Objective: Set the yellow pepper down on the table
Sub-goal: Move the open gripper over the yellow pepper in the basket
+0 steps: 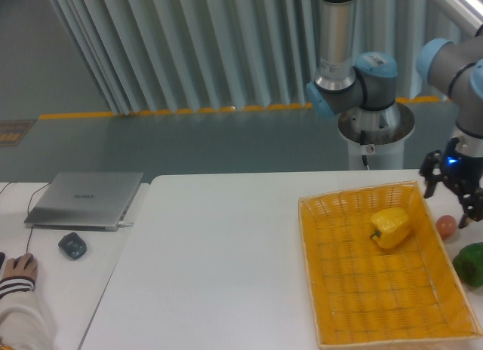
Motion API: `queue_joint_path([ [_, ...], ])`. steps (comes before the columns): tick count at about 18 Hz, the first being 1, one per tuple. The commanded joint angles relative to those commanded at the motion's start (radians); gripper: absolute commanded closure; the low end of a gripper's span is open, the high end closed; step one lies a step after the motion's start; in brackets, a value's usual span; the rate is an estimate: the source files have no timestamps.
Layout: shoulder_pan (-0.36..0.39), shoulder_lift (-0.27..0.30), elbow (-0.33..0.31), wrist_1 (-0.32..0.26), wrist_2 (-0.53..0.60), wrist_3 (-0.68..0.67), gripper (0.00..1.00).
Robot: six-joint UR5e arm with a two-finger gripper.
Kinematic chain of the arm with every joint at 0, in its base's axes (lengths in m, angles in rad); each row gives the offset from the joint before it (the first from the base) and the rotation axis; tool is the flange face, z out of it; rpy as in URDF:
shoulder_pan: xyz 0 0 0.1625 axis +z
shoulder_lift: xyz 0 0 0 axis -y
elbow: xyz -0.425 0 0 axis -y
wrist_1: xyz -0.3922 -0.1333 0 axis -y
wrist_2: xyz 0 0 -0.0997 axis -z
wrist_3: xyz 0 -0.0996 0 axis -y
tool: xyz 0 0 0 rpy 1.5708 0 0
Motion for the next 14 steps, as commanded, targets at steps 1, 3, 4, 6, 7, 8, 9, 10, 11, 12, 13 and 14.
queue_joint_path([
  [1, -0.011, 0.020, -0.021, 0.005, 0.002, -0.006, 0.00],
  [3, -0.017, 0.049, -0.048, 0.006, 0.002, -0.008, 0.00],
  [4, -0.017, 0.064, -0.063, 0.011, 0.002, -0.008, 0.00],
  [6, -0.028, 0.091, -0.098, 0.029, 0.006, -0.008, 0.00],
  [7, -0.035, 0.100, -0.120, 0.047, 0.008, -0.008, 0.00],
  [8, -0.037, 0.112, -0.144, 0.073, 0.009, -0.008, 0.00],
  [9, -0.038, 0.123, -0.176, 0.107, 0.011, -0.009, 0.00],
  [10, -0.040, 0.124, -0.201, 0.141, 0.012, -0.012, 0.00],
  [11, -0.046, 0.121, -0.212, 0.159, 0.020, -0.020, 0.00],
  [12, -0.055, 0.120, -0.215, 0.161, 0.040, -0.025, 0.00],
  [13, -0.069, 0.112, -0.216, 0.170, 0.072, -0.032, 0.00],
  [14, -0.080, 0.109, -0.218, 0.179, 0.080, -0.052, 0.00],
])
